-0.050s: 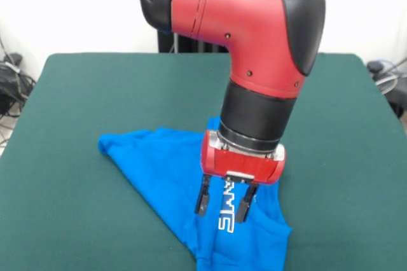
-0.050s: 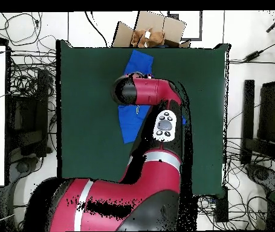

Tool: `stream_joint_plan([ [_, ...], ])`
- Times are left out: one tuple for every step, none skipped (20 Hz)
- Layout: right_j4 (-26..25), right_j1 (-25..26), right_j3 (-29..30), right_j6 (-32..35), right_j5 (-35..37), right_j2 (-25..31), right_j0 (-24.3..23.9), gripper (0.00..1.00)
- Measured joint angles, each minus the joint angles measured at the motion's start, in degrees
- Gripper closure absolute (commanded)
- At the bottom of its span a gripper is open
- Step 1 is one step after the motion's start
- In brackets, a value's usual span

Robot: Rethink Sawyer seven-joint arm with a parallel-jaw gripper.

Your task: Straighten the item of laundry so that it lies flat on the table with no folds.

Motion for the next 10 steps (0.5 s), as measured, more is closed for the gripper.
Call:
stream_joint_plan([
  [0.00,0.24,0.00,0.00,-0.21,0.01,0.00,0.00],
  [0.00,0.99,0.00,0.00,-0.86,0.02,-0.01,0.00],
  [0.00,1.39,0.00,0.00,-1.21,0.02,-0.01,0.00],
  [0.00,1.62,0.00,0.00,-1.42,0.02,-0.01,0.00],
  [0.00,1.86,-0.01,0.00,-1.65,0.02,-0.01,0.00],
  [0.01,2.31,-0.01,0.00,-2.15,0.02,-0.01,0.00],
  [0.01,2.55,-0.01,0.00,-2.41,0.02,0.00,0.00],
  [0.01,3.11,-0.02,0.00,-3.01,0.02,0.00,0.00],
  [0.01,3.42,-0.01,0.00,-3.34,0.02,0.00,0.00],
  [0.01,3.78,-0.01,0.00,-3.71,0.02,0.01,0.00],
])
